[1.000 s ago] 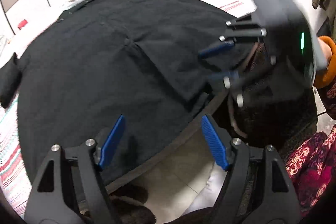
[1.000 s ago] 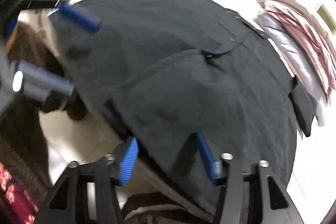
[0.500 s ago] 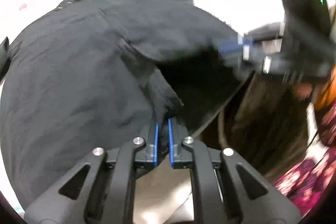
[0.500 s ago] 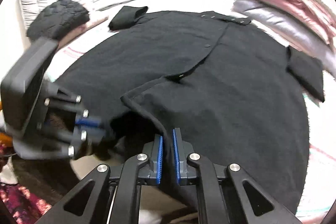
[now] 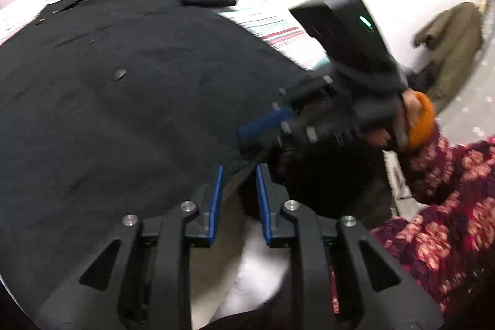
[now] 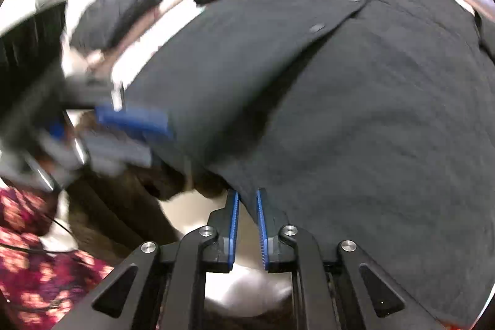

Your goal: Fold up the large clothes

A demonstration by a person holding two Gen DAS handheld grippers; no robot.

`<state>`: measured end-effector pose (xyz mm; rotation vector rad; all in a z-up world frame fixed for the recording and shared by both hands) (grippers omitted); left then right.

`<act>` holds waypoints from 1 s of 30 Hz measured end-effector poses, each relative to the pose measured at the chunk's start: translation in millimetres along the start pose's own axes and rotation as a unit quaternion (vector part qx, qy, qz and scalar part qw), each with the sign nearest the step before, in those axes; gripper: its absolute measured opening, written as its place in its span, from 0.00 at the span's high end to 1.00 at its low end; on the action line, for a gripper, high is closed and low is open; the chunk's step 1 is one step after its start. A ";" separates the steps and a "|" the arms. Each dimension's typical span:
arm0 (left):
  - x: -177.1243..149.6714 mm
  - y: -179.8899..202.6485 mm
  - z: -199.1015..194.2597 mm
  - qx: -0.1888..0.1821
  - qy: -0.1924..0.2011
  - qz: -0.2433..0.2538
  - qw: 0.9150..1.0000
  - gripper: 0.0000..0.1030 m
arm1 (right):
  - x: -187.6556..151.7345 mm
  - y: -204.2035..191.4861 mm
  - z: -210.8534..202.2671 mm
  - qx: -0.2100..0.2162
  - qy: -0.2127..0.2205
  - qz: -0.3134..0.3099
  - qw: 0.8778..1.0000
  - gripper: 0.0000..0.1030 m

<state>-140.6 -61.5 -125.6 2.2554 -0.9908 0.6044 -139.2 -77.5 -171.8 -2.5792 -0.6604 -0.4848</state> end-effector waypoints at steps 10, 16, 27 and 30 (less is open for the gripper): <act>20.6 -53.8 43.0 0.067 -0.010 -0.053 0.996 0.51 | 36.7 61.4 -29.2 -0.059 0.045 0.060 0.995 0.68; -12.6 -32.6 59.6 0.059 -0.088 -0.014 0.994 0.48 | 26.1 91.3 7.7 -0.097 -0.013 0.097 0.991 0.61; 85.9 -68.6 -14.5 0.153 0.064 -0.070 0.984 0.09 | 86.1 165.0 -76.5 -0.260 0.088 0.110 0.955 0.32; 106.1 -102.6 -15.1 0.186 0.098 -0.094 0.973 0.06 | 116.7 210.3 -93.8 -0.298 0.114 0.147 0.936 0.30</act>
Point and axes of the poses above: each gripper's, at about its wrist camera, not at the fingertips, and z roughly the way its jaws point, y to its right, x to its top, the point moved 7 cm from there along z, roughly the way its jaws point, and after that the axes turned 1 degree about -x, right-handed, at the moved point
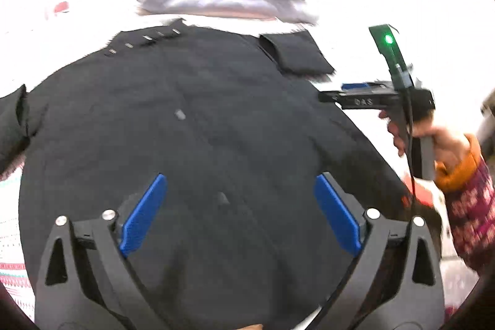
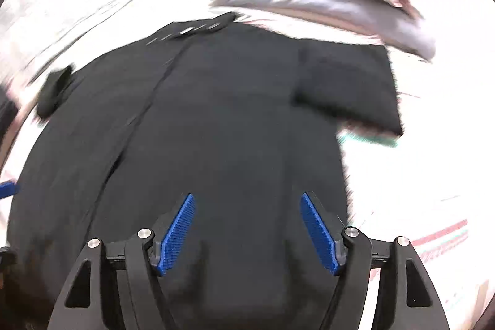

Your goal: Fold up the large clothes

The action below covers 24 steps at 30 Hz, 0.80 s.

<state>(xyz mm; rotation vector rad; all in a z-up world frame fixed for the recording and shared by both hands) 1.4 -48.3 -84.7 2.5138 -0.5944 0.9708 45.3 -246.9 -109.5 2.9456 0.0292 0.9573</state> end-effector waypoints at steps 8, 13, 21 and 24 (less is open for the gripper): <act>2.9 -64.6 72.3 0.069 0.012 -0.075 0.995 0.06 | 74.2 57.7 82.6 -0.084 0.014 0.056 0.995 0.30; 21.1 -73.4 103.7 0.053 0.022 -0.117 0.991 0.06 | 86.3 77.4 136.9 -0.116 0.011 0.081 0.990 0.38; 19.6 -83.1 101.8 0.034 0.027 -0.177 0.983 0.06 | 102.0 135.9 88.3 -0.102 0.084 0.118 0.984 0.91; 19.6 -86.7 97.6 0.038 0.033 -0.182 0.982 0.06 | 108.4 186.4 54.0 -0.133 0.115 0.159 0.972 0.92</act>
Point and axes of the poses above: each gripper's, at about its wrist camera, not at the fingertips, and z roughly the way its jaws point, y to its right, x to its top, the point moved 7 cm from there along z, roughly the way its jaws point, and after that the axes turned 1 degree about -x, right-handed, at the moved point
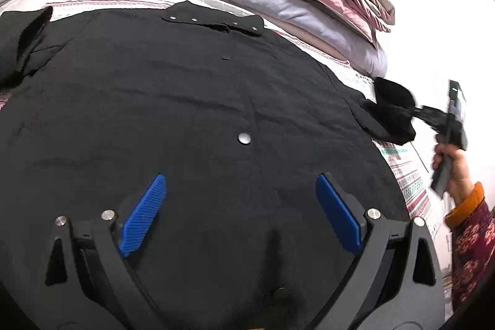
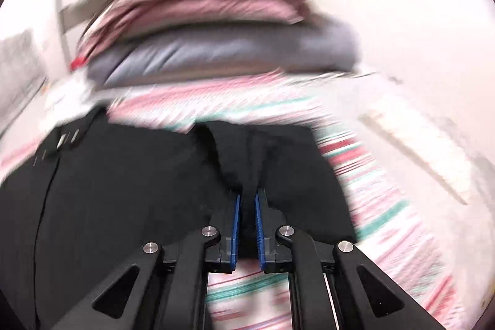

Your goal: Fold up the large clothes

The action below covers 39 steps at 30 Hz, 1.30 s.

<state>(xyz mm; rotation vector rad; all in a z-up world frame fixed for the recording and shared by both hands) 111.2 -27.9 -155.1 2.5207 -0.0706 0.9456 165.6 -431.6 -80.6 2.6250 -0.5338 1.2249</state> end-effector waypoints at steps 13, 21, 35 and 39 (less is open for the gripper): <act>1.6 1.0 -0.6 0.024 0.007 0.021 0.999 0.06 | 4.3 245.3 -28.0 -0.180 -0.022 0.192 0.964 0.86; 5.3 -4.6 1.3 0.072 0.007 0.038 0.997 0.06 | -17.9 154.3 1.5 -0.056 -0.061 0.154 0.985 0.75; 34.9 -64.6 -34.8 0.158 -0.005 0.052 0.986 0.06 | -74.8 98.8 60.7 -0.101 -0.194 0.208 0.953 0.74; 55.8 -115.0 -46.2 0.218 -0.007 0.045 0.975 0.06 | -58.7 59.2 23.6 -0.048 -0.159 0.197 0.966 0.67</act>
Point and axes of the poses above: each gripper's, at about its wrist camera, not at the fingertips, and z roughly the way its jaws point, y to its right, x to its top, the point moved 7 cm from there along z, roughly the way its jaws point, and after that the axes turned 1 degree about -x, right-handed, at the moved point
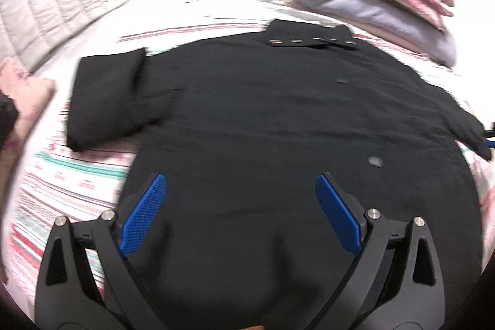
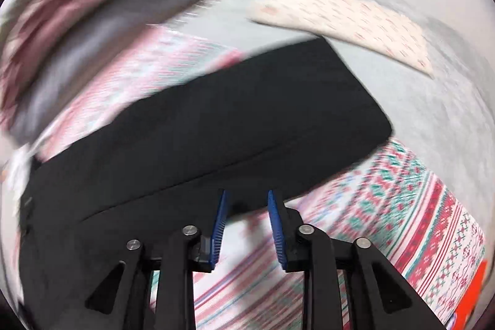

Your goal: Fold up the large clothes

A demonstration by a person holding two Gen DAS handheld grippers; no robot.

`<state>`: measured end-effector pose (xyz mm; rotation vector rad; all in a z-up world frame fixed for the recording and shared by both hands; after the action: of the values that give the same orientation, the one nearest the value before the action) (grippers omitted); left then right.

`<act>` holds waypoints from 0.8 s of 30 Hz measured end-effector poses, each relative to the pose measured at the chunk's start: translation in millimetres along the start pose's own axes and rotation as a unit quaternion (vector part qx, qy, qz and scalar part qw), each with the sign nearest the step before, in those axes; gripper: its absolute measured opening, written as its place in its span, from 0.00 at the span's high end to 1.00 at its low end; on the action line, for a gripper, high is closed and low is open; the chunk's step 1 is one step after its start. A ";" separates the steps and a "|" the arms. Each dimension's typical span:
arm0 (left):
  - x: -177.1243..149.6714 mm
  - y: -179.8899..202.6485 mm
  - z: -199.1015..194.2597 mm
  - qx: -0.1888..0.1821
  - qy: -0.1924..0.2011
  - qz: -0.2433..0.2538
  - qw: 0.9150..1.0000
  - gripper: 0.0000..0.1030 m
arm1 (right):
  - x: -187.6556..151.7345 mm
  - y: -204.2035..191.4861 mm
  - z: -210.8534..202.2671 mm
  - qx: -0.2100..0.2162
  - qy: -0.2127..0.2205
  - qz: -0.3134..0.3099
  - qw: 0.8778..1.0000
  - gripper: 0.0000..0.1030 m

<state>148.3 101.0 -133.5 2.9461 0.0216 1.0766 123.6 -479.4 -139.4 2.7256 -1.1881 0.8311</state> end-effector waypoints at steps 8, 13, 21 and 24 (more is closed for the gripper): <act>28.2 -100.1 60.2 0.099 -0.013 -0.027 0.995 0.06 | -74.1 -117.7 -67.9 0.135 0.044 -0.066 0.988 0.34; 47.8 -130.7 99.6 0.135 -0.006 -0.026 0.990 0.08 | -117.2 -162.8 -34.3 0.140 0.030 -0.133 0.981 0.34; 56.9 -182.8 99.4 0.160 -0.019 -0.054 0.985 0.86 | -132.2 -192.8 -4.7 0.127 0.006 -0.172 0.977 0.34; 71.5 -227.3 62.3 0.264 0.005 -0.099 0.960 0.86 | -132.8 -192.8 -1.3 0.127 0.003 -0.167 0.978 0.34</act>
<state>240.6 329.3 -137.2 3.2824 0.6943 1.2119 182.5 -255.4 -173.5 2.9969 -0.6262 0.9975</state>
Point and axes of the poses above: each gripper's, at about its wrist camera, not at the fingertips, and z roughly the way its jaws point, y to its right, x to its top, the point moved 7 cm from there along z, roughly the way its jaws point, and after that the axes turned 1 degree about -x, right-handed, at the moved point
